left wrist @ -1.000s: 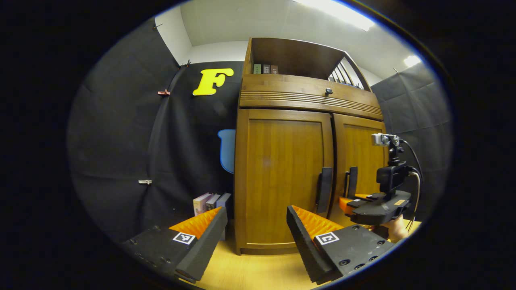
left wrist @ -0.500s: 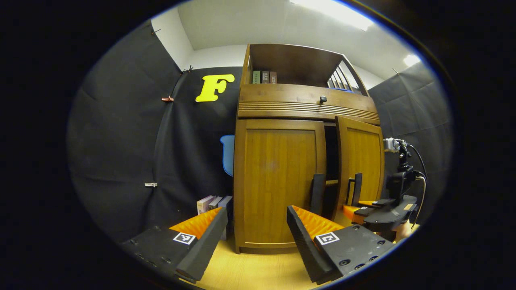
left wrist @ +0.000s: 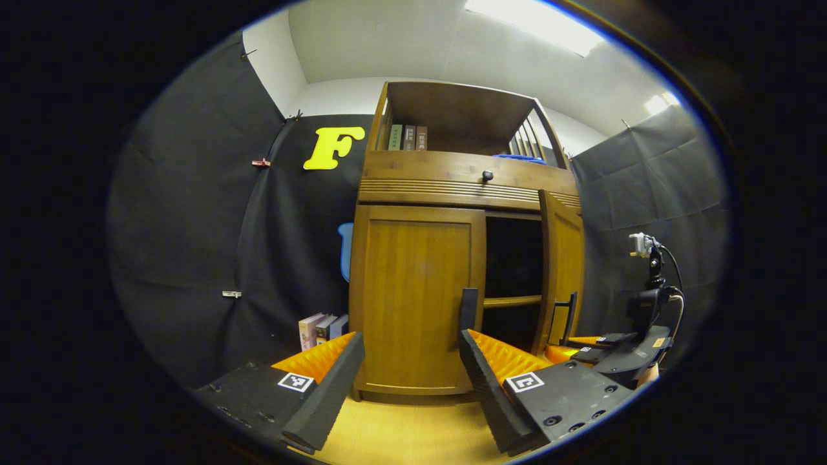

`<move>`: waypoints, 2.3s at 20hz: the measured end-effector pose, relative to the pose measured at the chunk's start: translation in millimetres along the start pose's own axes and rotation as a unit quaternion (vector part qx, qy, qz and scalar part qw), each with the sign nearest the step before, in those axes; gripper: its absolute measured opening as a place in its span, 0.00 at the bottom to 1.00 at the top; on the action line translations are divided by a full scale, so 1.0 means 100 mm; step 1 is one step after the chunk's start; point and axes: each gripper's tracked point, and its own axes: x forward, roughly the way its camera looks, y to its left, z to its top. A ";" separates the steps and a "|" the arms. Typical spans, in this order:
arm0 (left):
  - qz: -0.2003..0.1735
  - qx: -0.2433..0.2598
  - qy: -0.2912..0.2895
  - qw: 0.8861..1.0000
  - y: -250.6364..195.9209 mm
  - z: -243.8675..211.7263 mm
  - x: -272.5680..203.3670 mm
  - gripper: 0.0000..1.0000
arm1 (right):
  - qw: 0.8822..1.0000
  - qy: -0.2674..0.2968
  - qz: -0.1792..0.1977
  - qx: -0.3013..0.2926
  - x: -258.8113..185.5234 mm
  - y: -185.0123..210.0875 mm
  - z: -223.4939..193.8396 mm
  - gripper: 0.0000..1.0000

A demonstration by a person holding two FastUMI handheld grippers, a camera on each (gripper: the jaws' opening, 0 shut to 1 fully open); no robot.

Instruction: Open the right door of the double-door shoe cabinet with the right hand, and open the left door with the left hand.

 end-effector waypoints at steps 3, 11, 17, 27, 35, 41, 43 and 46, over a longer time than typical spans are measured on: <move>-0.013 -0.003 -0.007 1.000 -0.15 0.05 -0.13 0.92 | 1.000 0.003 -0.003 0.019 -0.27 -0.20 0.02 0.33; -0.055 -0.014 0.005 0.998 -0.53 -0.03 -0.22 0.92 | 0.999 -0.006 -0.036 0.016 -0.58 -0.48 0.06 0.28; -0.102 -0.027 -0.002 0.994 -0.83 -0.04 -0.18 0.92 | 0.997 -0.005 -0.075 0.022 -0.69 -0.67 0.08 0.38; -0.144 -0.039 0.022 0.989 -1.34 -0.30 0.11 0.92 | 0.992 -0.017 -0.125 0.024 -0.96 -1.31 0.15 0.27; -0.142 -0.017 0.024 0.989 -1.41 -0.30 0.33 0.93 | 0.984 -0.050 -0.172 0.011 -1.23 -1.72 0.30 0.27; -0.104 0.003 0.002 0.995 -1.15 -0.19 0.46 0.90 | 0.985 -0.073 -0.152 0.031 -1.38 -1.55 0.45 0.27; -0.098 -0.001 0.001 0.995 -1.10 -0.21 0.51 0.91 | 0.985 -0.089 -0.144 0.027 -1.45 -1.43 0.57 0.29; -0.093 -0.002 0.004 0.996 -1.04 -0.23 0.61 0.91 | 0.986 -0.106 -0.127 0.007 -1.54 -1.16 0.70 0.58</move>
